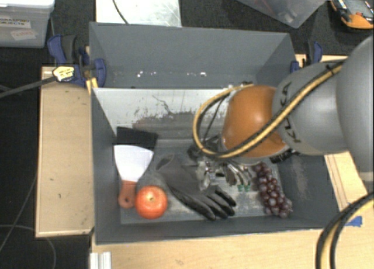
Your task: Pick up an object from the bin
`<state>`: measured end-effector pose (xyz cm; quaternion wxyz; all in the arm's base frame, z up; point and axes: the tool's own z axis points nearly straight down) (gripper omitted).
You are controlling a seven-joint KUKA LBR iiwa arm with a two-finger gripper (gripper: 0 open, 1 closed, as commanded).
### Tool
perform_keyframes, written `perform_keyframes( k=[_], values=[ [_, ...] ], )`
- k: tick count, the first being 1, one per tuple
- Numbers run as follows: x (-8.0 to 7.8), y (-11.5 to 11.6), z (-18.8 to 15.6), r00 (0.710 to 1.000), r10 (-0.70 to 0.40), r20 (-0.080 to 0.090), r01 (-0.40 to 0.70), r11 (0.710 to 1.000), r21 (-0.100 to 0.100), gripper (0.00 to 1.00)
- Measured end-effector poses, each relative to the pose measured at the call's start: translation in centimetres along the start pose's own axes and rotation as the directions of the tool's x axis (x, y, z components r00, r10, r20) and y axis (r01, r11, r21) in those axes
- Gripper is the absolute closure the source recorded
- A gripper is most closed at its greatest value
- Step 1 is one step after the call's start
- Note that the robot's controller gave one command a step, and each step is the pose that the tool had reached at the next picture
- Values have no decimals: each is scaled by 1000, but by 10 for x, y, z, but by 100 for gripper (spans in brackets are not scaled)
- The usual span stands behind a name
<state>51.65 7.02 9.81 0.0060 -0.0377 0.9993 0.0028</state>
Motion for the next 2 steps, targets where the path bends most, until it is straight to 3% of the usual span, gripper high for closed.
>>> perform_keyframes(
  k=[1,2],
  values=[
    [-8,-23,23,878,478,-2,-478,878,-2,100],
    [-2,-28,25,838,545,0,-545,838,-4,100]
  ],
)
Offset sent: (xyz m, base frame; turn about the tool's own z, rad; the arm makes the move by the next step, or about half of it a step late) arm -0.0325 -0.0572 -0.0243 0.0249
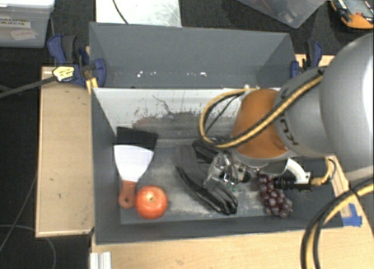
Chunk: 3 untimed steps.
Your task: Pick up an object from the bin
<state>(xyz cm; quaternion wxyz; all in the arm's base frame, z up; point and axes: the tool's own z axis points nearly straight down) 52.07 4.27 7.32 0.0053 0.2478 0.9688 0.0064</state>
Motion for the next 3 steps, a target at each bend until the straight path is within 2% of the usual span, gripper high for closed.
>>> perform_keyframes(
  k=[1,2,3],
  values=[
    [-39,-60,2,963,-271,-3,271,963,-3,100],
    [-41,-55,2,996,-84,-15,84,996,-3,100],
    [-118,-120,0,970,-241,-34,240,970,-26,100]
  ],
)
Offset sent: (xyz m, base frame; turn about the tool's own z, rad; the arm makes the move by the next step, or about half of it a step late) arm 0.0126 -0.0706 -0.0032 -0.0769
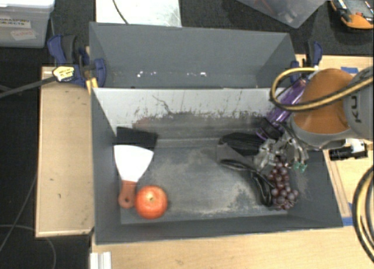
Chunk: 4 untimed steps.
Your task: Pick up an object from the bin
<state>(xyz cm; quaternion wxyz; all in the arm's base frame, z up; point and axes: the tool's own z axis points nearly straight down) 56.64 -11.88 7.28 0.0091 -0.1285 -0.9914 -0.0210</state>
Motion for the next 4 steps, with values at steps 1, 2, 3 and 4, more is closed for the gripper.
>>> perform_keyframes(
  k=[1,2,3,4],
  values=[
    [62,20,-5,994,104,18,-105,994,14,100],
    [12,-3,2,998,67,17,-67,998,8,100],
    [51,-18,-25,997,80,19,-80,997,11,100],
    [4,-26,-1,997,75,21,-75,997,5,100]
  ],
)
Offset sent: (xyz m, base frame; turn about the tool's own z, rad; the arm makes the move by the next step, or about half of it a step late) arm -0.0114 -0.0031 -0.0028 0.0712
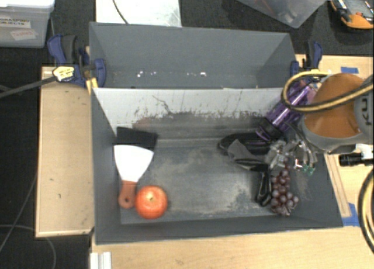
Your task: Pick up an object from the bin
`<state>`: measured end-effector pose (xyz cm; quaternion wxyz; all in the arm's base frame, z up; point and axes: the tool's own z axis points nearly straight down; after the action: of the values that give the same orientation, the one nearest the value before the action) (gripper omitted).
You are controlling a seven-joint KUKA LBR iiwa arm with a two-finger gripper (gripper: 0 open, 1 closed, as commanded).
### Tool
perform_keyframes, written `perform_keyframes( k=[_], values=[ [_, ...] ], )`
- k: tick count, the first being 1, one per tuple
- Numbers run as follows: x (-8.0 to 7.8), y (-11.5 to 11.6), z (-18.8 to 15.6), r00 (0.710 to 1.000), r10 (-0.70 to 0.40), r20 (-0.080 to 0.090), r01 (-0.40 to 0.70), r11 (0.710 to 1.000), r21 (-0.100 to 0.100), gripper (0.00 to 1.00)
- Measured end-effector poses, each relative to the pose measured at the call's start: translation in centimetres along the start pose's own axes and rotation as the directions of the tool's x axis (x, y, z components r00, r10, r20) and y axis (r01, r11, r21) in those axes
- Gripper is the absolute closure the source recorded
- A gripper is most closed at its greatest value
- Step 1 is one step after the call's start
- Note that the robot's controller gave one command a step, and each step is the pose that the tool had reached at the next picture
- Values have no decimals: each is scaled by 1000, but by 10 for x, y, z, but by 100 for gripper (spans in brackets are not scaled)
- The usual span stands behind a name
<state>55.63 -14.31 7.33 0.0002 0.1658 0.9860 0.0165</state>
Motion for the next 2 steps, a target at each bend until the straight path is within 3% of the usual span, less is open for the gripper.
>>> perform_keyframes(
  k=[1,2],
  values=[
    [35,9,-93,1000,-22,-5,22,1000,4,100],
    [-11,5,-19,1000,28,-9,-28,1000,2,100]
  ],
)
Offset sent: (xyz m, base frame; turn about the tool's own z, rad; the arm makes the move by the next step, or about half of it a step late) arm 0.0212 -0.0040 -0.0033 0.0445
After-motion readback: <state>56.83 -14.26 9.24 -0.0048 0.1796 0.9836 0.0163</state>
